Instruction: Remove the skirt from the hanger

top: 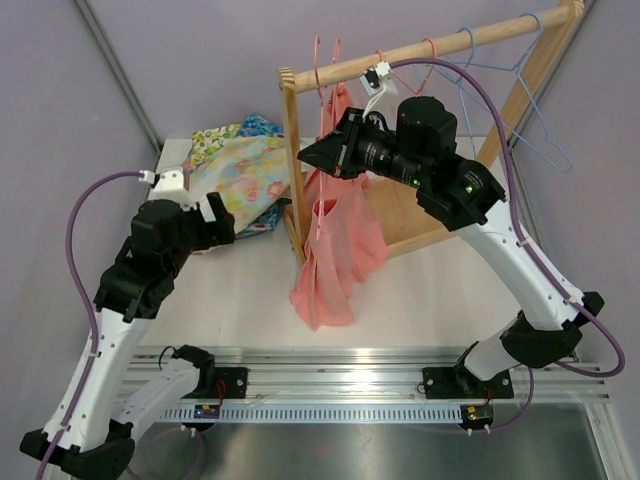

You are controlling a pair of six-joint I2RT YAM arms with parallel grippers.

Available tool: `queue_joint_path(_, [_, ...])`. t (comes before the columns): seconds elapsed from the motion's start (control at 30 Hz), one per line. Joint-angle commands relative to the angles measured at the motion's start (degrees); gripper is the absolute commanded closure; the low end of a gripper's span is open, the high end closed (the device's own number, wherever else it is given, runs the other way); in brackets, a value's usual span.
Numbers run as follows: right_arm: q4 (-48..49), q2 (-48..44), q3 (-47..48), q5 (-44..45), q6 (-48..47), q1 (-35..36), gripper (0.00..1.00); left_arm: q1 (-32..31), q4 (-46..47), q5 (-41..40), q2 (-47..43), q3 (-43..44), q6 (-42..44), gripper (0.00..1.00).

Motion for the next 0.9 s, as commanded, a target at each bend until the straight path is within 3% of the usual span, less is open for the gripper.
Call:
queue_joint_path(0.0, [7.97,-4.62,0.76,2.26,-2.93,0.43,1.00,-5.36,6.47,6.85,2.66,9.08,-0.06,0.01])
queue_joint_path(0.13, [11.40,-8.31,-4.60,1.64,-1.08,0.43,1.00,-15.99,14.18,11.35,4.95,9.71,0.11,0.01])
queue_joint_path(0.17, [12.10,-8.67,-6.09,1.38,-0.65,0.43,1.00,-20.80,16.13,11.43,4.95,8.57,0.29,0.01])
queue_joint_path(0.27, [12.63,-9.63,-8.12,0.24,-0.03,0.43,1.00,-27.06,24.46,14.40,3.90,1.72,1.00,0.01])
queue_joint_path(0.47, [14.83,-12.71,-12.08,-0.82,1.73,0.43,1.00,-28.84,42.24,21.00,1.09,-13.22,-3.48,0.01])
queue_joint_path(0.87, [17.64,-14.91,-16.12,-0.82,3.40,0.43,1.00,-34.03,53.85,27.87,6.09,-15.87,-4.54,0.01])
